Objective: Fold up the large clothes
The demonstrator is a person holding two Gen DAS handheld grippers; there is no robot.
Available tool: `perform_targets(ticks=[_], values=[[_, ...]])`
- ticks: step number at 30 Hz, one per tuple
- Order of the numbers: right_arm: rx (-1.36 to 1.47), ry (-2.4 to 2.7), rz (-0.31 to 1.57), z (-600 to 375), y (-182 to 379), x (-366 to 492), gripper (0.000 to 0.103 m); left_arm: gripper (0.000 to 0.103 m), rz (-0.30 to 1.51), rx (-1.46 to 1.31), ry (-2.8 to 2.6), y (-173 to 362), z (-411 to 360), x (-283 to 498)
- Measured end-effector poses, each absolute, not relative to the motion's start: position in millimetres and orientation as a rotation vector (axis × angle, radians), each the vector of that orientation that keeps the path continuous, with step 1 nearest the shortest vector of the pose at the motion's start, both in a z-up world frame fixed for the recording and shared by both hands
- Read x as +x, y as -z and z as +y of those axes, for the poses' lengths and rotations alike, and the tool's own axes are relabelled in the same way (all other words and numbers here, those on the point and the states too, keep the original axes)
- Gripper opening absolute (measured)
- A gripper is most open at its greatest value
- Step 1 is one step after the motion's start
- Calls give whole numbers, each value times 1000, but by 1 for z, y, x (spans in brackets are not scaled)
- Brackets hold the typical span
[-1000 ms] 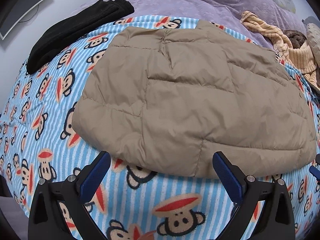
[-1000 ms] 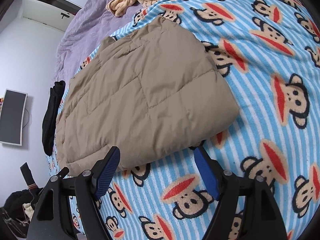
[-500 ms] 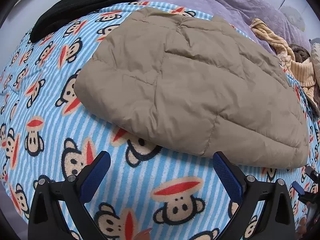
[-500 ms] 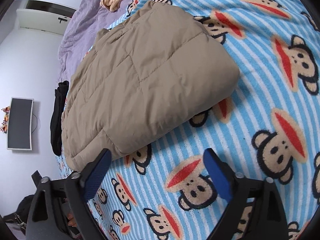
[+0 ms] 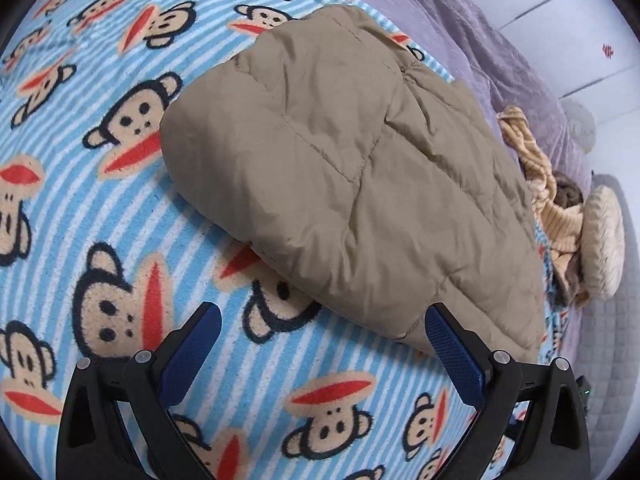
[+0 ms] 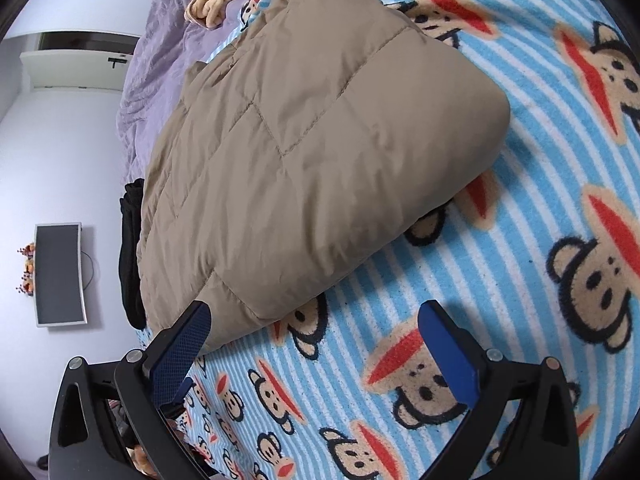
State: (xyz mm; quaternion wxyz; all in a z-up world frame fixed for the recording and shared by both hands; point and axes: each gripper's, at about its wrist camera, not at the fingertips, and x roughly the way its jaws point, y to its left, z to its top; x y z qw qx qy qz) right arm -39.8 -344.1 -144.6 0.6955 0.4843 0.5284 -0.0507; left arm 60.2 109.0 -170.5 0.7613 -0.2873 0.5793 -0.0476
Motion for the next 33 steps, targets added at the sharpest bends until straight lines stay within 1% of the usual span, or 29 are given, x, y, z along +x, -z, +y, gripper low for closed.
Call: perform_targets(ticks=[5, 8, 12, 16, 22, 23, 24, 25, 26, 27, 28, 29, 30, 31, 32, 33], values=[[1175, 103, 1145, -350, 156, -33, 103, 102, 1254, -747, 140, 185, 127, 76], [1213, 90, 1127, -353, 163, -24, 103, 102, 1270, -723, 145, 195, 124, 93], [1272, 41, 1092, -352, 172, -5, 103, 102, 1247, -679, 158, 195, 117, 115], [1313, -1, 1042, -350, 175, 19, 103, 102, 1233, -697, 156, 200, 118, 138], [1382, 4, 1039, -348, 203, 39, 103, 101, 1189, -733, 90, 213, 120, 155], [1384, 8, 1036, -347, 204, 39, 103, 87, 1174, -721, 75, 211, 120, 156], [1385, 9, 1033, -347, 204, 40, 103, 67, 1162, -704, 75, 209, 118, 156], [1386, 9, 1033, -347, 203, 40, 103, 57, 1153, -701, 94, 207, 118, 155], [1388, 17, 1039, -347, 202, 40, 100, 37, 1144, -712, 120, 205, 119, 155], [1386, 39, 1052, -348, 202, 39, 94, 29, 1137, -705, 135, 202, 120, 155], [1380, 64, 1071, -348, 203, 39, 69, 26, 1127, -689, 149, 197, 122, 151], [1383, 67, 1078, -349, 203, 39, 58, 22, 1115, -669, 163, 190, 121, 150], [1377, 72, 1073, -349, 201, 38, 53, 20, 1108, -651, 172, 185, 120, 148], [1365, 74, 1067, -348, 197, 38, 44, 20, 1098, -631, 182, 179, 119, 145], [1346, 73, 1060, -347, 191, 38, 37, 19, 1089, -615, 190, 173, 118, 142], [1323, 70, 1054, -345, 185, 37, 35, 18, 1080, -602, 200, 167, 118, 139]])
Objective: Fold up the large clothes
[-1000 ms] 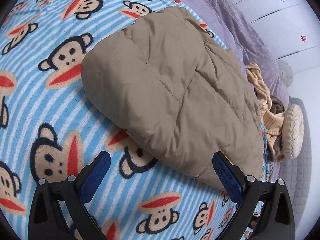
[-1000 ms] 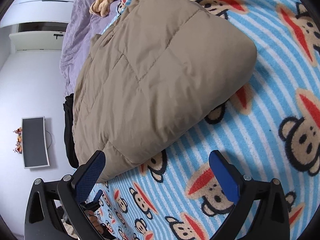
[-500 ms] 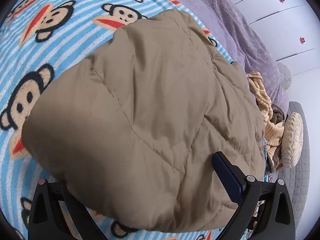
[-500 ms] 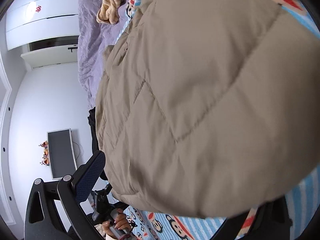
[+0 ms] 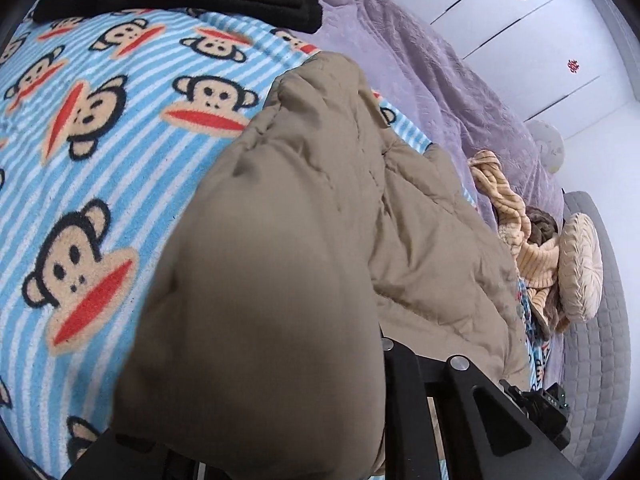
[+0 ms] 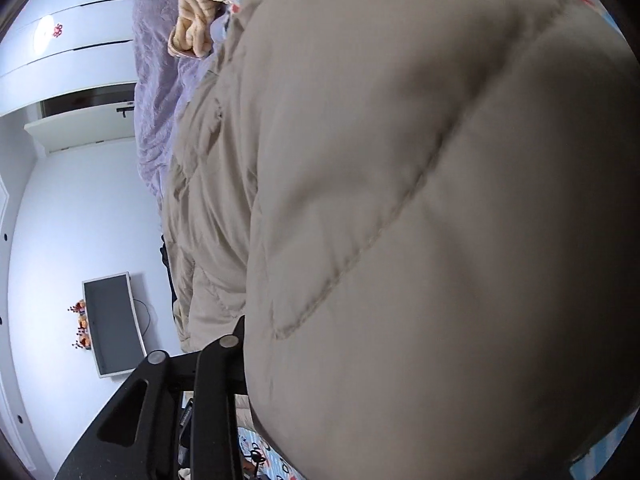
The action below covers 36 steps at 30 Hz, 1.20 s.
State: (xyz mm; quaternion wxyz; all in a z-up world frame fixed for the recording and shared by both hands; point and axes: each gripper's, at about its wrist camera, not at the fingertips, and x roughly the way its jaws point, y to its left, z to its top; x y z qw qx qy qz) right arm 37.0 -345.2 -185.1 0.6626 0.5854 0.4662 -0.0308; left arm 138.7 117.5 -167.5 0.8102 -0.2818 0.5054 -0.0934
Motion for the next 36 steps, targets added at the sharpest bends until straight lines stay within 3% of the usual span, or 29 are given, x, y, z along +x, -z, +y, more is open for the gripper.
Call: perform_targets(ticks=[4, 14, 27, 30, 33, 36], values=[[1300, 45, 1021, -344, 167, 25, 28, 18, 1066, -592, 239, 149, 123, 122], [1276, 93, 1021, -317, 136, -53, 28, 18, 1115, -546, 364, 134, 151, 60], [1229, 128, 1207, -296, 143, -156, 28, 18, 1274, -520, 301, 151, 178, -65], [1236, 135, 1246, -302, 143, -154, 35, 20, 1308, -485, 233, 159, 175, -81], [1166, 154, 1305, -305, 132, -155, 45, 32, 1312, -433, 146, 152, 178, -92], [1082, 170, 1332, -305, 117, -162, 49, 32, 1305, -400, 102, 140, 189, -100]])
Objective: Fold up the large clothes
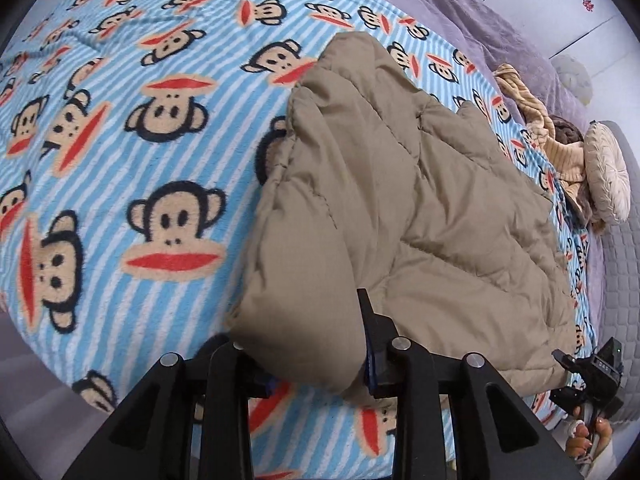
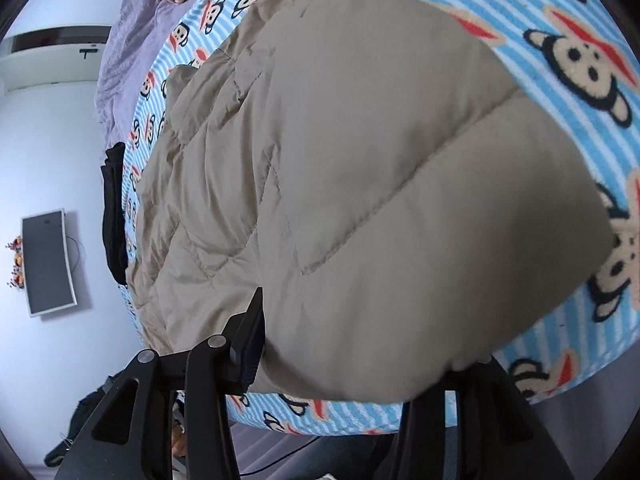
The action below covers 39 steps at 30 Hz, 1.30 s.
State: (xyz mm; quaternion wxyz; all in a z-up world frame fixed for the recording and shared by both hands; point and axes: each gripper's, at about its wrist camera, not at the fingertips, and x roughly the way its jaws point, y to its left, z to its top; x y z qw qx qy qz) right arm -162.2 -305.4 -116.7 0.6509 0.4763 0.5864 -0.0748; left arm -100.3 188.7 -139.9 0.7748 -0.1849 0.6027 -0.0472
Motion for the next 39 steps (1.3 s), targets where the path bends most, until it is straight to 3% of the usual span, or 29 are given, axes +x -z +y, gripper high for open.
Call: perform_targets(ticks=[8, 16, 27, 33, 39], values=[[982, 326, 1344, -318, 93, -198, 50, 32, 1261, -306, -90, 115, 222, -105], [768, 300, 1355, -299, 63, -188, 49, 32, 1437, -219, -126, 174, 208, -87], [561, 200, 1347, -253, 50, -142, 49, 32, 1431, -174, -109, 137, 203, -94], [708, 213, 1452, -266, 85, -140, 50, 32, 1427, -153, -73, 120, 184, -103], [664, 156, 1436, -265, 74, -136, 53, 32, 1399, -119, -48, 103, 160, -104]])
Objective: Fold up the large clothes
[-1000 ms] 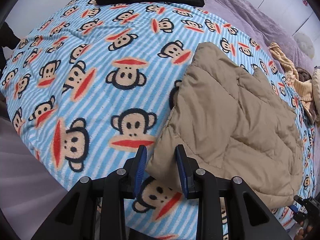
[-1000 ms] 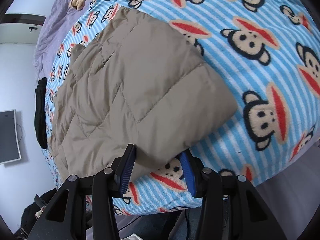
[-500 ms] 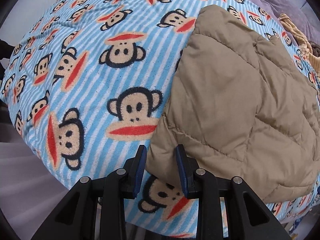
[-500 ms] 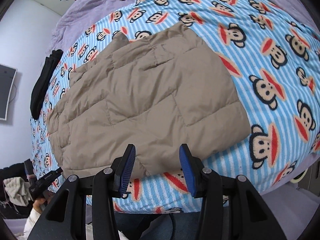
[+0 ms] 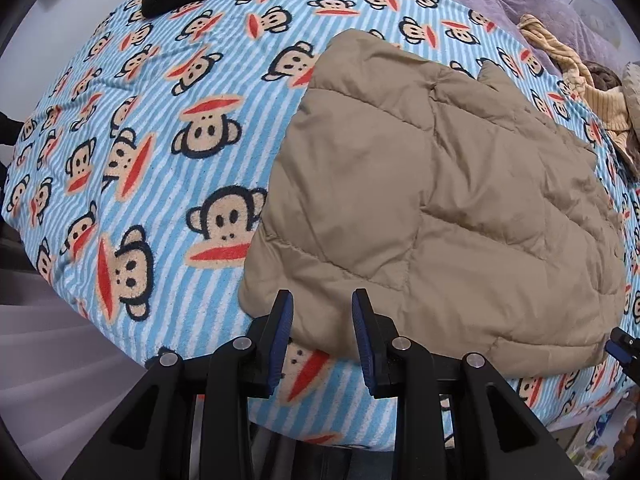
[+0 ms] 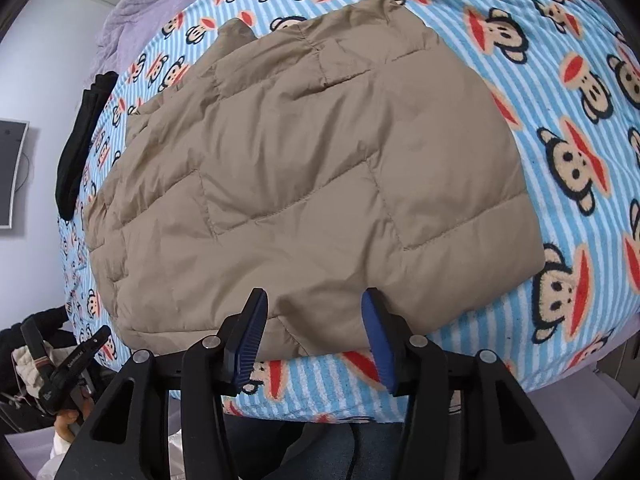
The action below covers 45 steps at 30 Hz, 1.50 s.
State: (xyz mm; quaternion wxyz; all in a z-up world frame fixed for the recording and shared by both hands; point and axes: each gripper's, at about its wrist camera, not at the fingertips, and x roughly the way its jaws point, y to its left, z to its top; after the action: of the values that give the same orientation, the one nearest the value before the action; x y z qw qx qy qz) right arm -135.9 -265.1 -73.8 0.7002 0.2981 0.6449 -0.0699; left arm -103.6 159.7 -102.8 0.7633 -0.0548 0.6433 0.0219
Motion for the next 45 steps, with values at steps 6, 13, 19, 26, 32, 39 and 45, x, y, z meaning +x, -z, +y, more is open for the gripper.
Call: perform_targets(ticks=[6, 13, 19, 26, 32, 39, 45], values=[[630, 95, 1420, -263, 56, -134, 61, 53, 1374, -111, -28, 89, 141, -106], [580, 41, 1422, -268, 40, -133, 70, 103, 1311, -108, -56, 74, 116, -121], [544, -18, 1447, -269, 40, -136, 72, 103, 1301, -82, -98, 68, 97, -129], [546, -8, 1436, -251, 43, -126, 80, 103, 1305, -50, -47, 69, 99, -120], [576, 29, 1430, -212, 48, -108, 80, 103, 1321, 2, 4, 78, 125, -86], [622, 52, 1440, -172, 62, -91, 81, 103, 1343, 37, 41, 92, 154, -49], [626, 73, 1449, -150, 71, -78, 83, 103, 1381, 24, 70, 110, 166, -36]])
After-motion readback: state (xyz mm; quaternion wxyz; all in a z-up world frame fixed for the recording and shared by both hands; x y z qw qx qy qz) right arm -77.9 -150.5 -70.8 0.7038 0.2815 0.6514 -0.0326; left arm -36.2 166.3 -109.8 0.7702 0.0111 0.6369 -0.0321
